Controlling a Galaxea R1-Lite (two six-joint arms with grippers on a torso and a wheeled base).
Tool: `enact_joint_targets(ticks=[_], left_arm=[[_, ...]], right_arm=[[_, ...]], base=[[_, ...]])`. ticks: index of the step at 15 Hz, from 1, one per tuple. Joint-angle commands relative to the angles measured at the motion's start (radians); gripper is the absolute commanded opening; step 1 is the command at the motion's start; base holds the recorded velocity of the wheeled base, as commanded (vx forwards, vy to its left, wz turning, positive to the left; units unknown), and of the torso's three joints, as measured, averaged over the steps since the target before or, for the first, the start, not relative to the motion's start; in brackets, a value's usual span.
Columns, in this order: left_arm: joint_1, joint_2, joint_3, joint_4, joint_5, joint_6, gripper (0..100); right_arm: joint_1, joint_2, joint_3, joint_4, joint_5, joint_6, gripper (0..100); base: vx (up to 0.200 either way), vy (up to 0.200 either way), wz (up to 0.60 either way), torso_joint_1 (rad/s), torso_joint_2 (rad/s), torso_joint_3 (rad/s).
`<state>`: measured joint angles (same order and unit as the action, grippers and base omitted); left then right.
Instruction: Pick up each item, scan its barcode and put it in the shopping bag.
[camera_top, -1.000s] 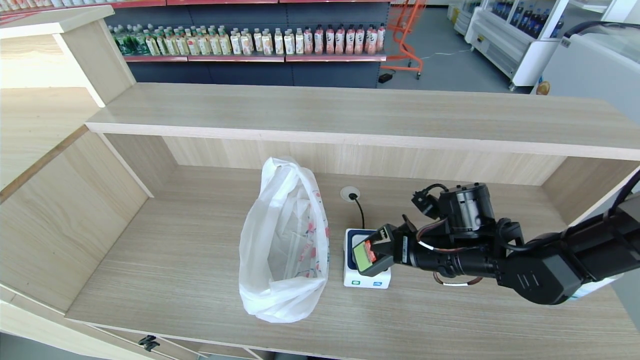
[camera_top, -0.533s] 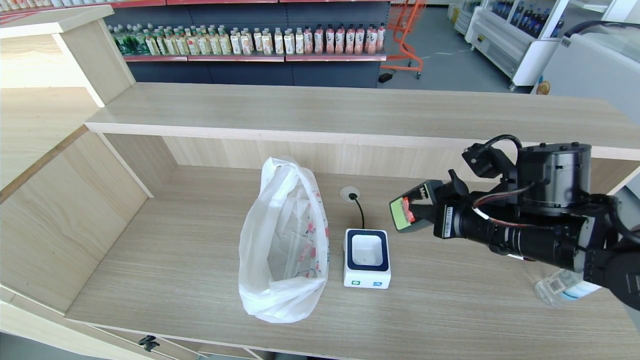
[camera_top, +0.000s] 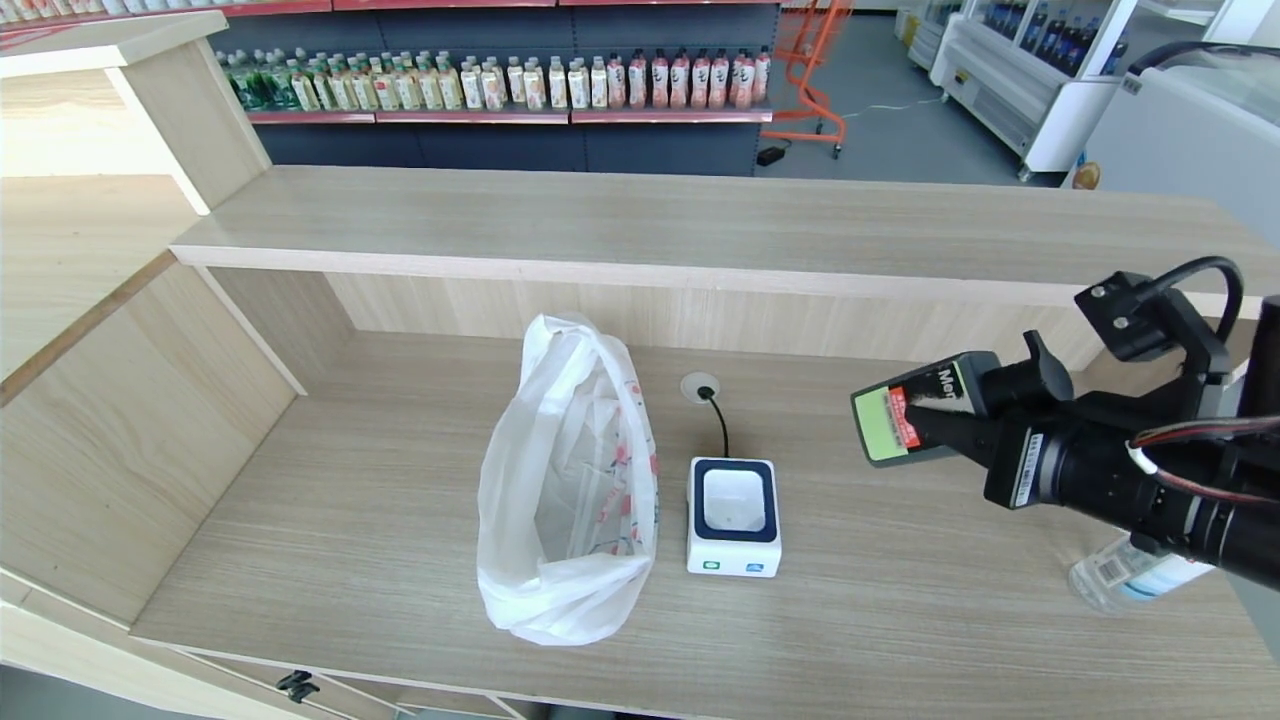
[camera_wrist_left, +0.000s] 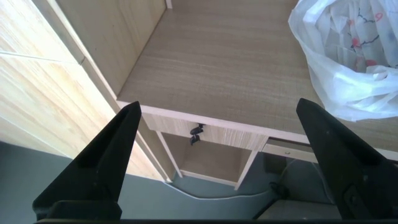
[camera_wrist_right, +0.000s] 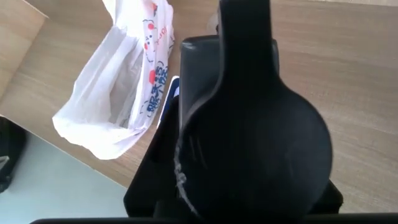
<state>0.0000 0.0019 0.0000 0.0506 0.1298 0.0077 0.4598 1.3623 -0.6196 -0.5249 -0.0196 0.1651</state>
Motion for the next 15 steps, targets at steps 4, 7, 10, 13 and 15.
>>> enact_joint_targets(ticks=[4, 7, 10, 13, 15], left_arm=[[0.0, 0.0, 0.0, 0.0, 0.001, 0.0, 100], [0.0, 0.0, 0.0, 0.0, 0.001, 0.0, 100], [0.0, 0.0, 0.0, 0.0, 0.001, 0.0, 100], [0.0, 0.0, 0.0, 0.0, 0.001, 0.0, 100], [0.0, 0.0, 0.0, 0.0, 0.001, 0.0, 100]], right_arm=[[0.033, -0.032, -0.052, 0.042, 0.0, 0.18, 0], [0.06, -0.006, -0.147, 0.18, 0.006, 0.31, 0], [0.108, 0.034, -0.137, 0.183, 0.001, 0.313, 0], [0.161, 0.133, -0.108, 0.221, -0.023, 0.258, 0], [0.177, 0.221, -0.112, 0.226, -0.057, 0.198, 0]], base=[[0.0, 0.2, 0.0, 0.002, 0.0, 0.006], [0.0, 0.2, 0.0, 0.004, 0.0, 0.002], [0.0, 0.0, 0.0, 0.0, 0.0, 0.0], [0.0, 0.0, 0.0, 0.0, 0.0, 0.0], [0.0, 0.0, 0.0, 0.0, 0.0, 0.0]])
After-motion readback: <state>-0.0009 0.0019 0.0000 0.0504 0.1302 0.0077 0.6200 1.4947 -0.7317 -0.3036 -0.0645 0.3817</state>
